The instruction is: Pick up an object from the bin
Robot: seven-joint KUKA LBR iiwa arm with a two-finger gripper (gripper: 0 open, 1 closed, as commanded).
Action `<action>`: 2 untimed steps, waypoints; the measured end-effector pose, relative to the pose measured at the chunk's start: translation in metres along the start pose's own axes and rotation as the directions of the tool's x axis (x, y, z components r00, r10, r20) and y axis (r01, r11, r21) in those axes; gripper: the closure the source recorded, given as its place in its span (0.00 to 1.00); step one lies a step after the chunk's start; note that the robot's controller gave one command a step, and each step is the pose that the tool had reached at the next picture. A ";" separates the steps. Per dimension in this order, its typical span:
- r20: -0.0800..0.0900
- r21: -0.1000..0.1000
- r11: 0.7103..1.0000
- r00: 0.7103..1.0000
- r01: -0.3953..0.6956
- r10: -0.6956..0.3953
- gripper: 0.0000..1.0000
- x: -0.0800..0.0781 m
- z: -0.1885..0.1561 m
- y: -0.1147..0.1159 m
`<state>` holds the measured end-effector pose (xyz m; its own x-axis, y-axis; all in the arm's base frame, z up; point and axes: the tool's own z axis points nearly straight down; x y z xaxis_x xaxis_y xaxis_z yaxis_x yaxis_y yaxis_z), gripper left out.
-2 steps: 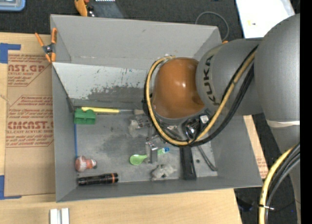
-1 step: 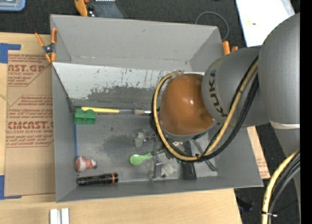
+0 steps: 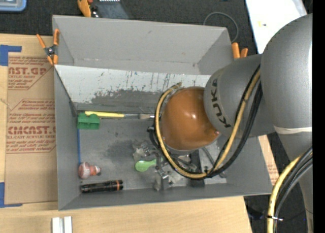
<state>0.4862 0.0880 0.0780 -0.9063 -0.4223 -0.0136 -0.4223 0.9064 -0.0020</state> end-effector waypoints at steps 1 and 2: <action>-0.012 -0.002 0.989 0.989 -0.145 0.145 1.00 0.004 0.008 0.001; -0.012 -0.003 0.989 0.989 -0.145 0.145 1.00 0.004 0.008 0.001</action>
Offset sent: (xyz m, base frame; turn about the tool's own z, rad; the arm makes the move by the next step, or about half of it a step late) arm 0.0000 0.0000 0.0000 0.0000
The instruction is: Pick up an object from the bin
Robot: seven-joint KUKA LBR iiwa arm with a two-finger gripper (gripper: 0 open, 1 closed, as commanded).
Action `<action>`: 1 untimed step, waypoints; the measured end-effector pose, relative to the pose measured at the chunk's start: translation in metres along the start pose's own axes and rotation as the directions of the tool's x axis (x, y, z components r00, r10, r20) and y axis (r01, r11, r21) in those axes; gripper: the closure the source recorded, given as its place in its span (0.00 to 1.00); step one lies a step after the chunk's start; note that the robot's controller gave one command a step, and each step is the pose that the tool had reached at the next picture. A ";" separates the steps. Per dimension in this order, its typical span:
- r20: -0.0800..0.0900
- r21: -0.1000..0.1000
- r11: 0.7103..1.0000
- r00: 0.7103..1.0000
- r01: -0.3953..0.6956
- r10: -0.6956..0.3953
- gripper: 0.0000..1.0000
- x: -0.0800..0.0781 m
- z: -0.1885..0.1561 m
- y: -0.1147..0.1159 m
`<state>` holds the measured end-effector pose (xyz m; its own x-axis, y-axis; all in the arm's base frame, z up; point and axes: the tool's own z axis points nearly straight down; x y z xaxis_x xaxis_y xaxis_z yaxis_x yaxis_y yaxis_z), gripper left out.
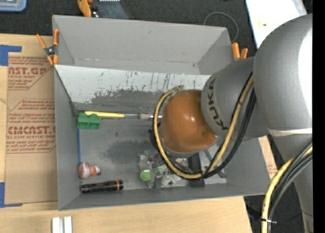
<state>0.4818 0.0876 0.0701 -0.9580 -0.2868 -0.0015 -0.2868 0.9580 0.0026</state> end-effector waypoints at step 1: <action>-0.003 0.000 1.000 1.000 0.000 0.000 1.00 0.001 -0.018 0.000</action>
Offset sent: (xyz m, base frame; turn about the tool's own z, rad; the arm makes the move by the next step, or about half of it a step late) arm -0.0014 -0.0001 0.0627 -0.0002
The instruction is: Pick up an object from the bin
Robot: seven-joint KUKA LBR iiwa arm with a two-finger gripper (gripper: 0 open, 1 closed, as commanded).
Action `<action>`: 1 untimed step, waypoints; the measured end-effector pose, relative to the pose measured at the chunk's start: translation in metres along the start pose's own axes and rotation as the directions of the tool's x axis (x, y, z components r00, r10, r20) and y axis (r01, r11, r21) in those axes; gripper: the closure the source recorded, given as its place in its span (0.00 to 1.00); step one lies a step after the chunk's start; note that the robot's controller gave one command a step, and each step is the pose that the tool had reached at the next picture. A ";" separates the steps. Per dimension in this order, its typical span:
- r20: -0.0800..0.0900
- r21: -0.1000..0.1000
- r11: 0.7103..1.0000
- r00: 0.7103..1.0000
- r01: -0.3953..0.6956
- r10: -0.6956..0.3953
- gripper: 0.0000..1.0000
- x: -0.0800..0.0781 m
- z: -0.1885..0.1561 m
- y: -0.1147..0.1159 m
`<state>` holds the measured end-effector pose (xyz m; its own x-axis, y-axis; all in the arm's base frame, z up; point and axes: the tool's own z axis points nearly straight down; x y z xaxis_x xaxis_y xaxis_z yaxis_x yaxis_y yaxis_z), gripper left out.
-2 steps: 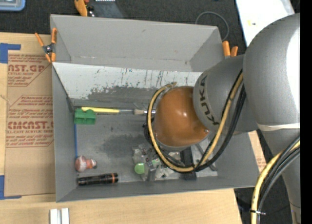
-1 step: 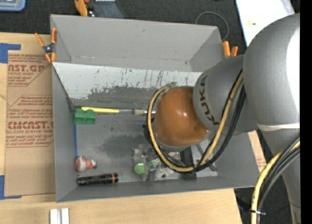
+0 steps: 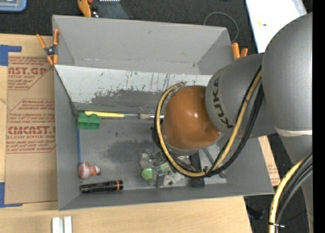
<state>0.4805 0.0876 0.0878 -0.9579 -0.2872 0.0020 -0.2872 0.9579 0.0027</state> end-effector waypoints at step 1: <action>-0.002 0.000 1.000 1.000 0.000 0.000 1.00 0.001 -0.029 0.000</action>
Offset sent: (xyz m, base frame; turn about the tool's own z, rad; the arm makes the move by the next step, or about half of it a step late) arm -0.0007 -0.0001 0.0664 0.0001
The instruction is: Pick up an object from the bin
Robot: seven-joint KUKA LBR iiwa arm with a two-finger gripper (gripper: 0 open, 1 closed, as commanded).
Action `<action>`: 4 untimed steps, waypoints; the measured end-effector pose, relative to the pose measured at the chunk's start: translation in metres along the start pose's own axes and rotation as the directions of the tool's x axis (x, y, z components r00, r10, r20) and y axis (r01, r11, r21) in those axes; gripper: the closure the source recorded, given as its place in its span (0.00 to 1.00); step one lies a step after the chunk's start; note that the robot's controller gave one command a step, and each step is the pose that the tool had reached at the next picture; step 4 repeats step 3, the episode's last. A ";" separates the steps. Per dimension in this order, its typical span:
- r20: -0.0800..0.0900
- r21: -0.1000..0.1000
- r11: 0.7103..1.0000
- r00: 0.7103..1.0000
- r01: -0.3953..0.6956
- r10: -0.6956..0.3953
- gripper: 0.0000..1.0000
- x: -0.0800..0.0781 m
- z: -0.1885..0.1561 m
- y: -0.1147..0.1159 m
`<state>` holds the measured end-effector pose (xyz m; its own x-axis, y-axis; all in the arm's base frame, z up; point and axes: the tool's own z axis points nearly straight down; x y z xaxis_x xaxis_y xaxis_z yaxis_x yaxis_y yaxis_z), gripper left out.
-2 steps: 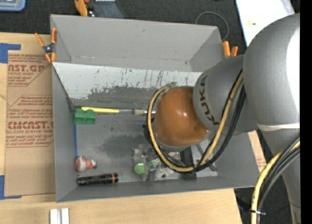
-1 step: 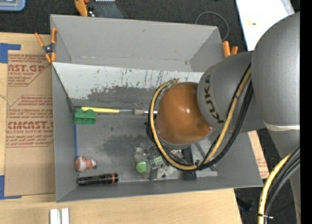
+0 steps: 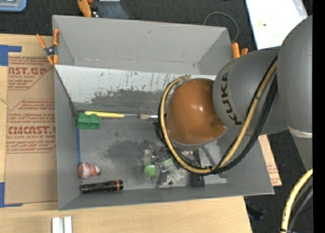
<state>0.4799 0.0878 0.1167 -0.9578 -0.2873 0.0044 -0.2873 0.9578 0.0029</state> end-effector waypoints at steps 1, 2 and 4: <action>0.000 0.000 1.000 1.000 0.000 0.000 1.00 0.000 -0.024 0.000; 0.004 0.000 1.000 1.000 0.001 -0.001 1.00 -0.001 -0.039 0.001; 0.000 0.000 1.000 1.000 0.001 -0.001 1.00 0.000 -0.052 0.001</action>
Offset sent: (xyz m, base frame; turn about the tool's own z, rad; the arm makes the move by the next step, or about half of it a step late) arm 0.0005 0.0002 0.0385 -0.0005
